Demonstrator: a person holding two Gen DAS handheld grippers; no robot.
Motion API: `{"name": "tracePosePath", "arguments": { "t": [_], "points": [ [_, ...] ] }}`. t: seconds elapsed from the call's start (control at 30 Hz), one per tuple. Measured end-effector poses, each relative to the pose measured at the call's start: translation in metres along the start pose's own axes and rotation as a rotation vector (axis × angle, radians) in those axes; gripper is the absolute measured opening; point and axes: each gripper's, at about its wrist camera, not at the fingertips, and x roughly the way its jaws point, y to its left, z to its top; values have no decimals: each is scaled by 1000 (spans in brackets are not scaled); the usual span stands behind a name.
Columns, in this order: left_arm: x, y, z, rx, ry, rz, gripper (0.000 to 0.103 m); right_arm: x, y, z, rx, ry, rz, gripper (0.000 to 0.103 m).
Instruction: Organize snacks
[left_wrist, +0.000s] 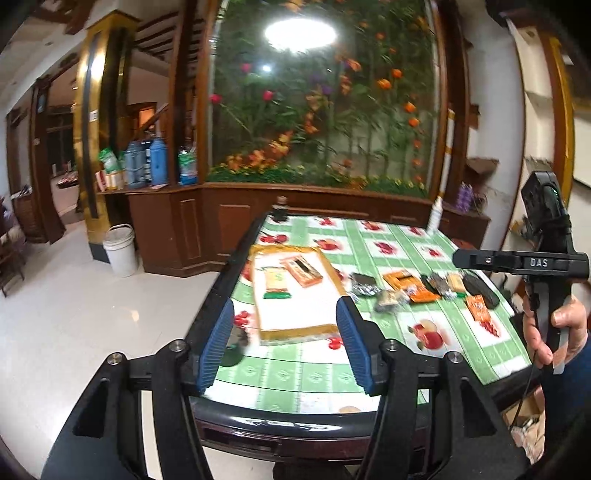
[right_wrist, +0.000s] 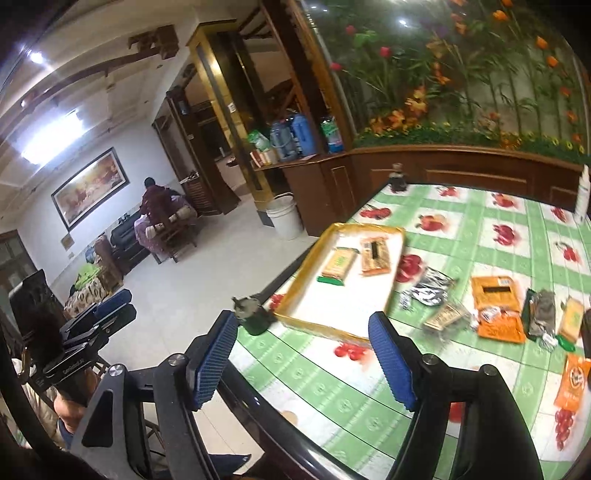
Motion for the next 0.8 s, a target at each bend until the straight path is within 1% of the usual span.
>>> {"name": "tracePosePath", "arguments": {
  "t": [0.1,0.2,0.3,0.37,0.53,0.63,0.8],
  "points": [
    [9,-20,-1,52,23,-11,56,-1,-18,-9,20,11,-31,76],
    [20,-31,-1,66,48,-28,57,-2,-38,-18,58,25,-60,76],
    [33,-39,-2,77,75,-40,57,-3,-65,-27,123,38,-97,76],
    [42,-42,-3,85,94,-47,57,-5,-88,-33,187,41,-122,76],
    [67,-56,-8,96,147,-82,57,-7,-133,-45,320,38,-151,78],
    [84,-67,-10,114,186,-90,57,-7,-148,-52,338,51,-150,78],
    [100,-88,-16,164,219,-105,57,-2,-161,-58,332,66,-205,78]
  ]
}}
